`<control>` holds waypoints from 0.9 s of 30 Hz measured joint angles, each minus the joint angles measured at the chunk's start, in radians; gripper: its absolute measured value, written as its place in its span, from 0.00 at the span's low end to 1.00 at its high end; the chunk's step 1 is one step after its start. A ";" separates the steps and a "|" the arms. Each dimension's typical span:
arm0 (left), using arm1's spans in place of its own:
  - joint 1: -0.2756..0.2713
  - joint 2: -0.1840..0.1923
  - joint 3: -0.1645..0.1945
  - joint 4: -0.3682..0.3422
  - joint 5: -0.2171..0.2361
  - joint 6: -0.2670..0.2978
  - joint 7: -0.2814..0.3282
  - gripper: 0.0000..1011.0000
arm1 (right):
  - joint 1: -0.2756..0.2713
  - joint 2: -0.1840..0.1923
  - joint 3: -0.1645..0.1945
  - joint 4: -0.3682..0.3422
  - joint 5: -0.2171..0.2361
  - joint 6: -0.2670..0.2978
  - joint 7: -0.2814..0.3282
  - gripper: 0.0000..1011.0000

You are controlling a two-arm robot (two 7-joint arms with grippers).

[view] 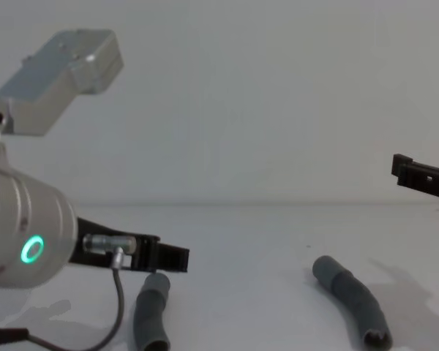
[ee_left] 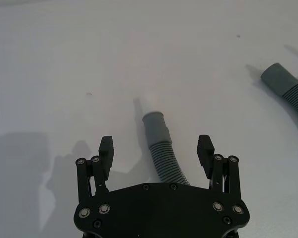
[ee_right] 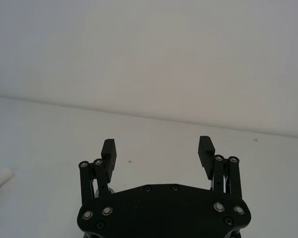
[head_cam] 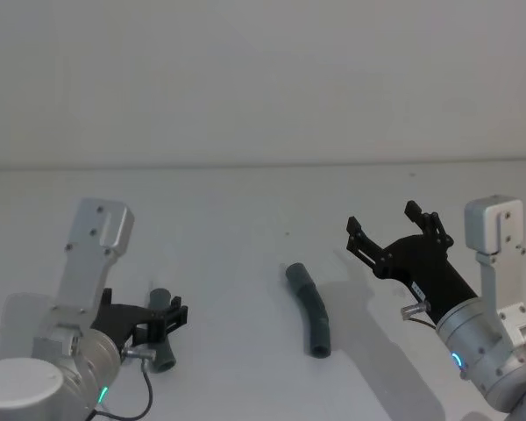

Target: Use both hands to pick up one end of the pipe from the table, align the ends, and insert them.

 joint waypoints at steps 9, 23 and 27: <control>-0.012 -0.024 0.004 0.042 0.004 0.004 0.004 0.99 | 0.000 0.000 0.000 0.000 0.000 0.000 0.000 0.99; -0.026 -0.045 0.008 0.112 0.010 -0.028 -0.013 0.99 | 0.000 0.000 0.000 0.000 0.000 0.000 0.000 0.99; -0.028 -0.048 0.008 0.126 0.012 -0.040 -0.019 0.99 | 0.000 0.000 0.000 0.000 0.000 0.000 0.000 0.99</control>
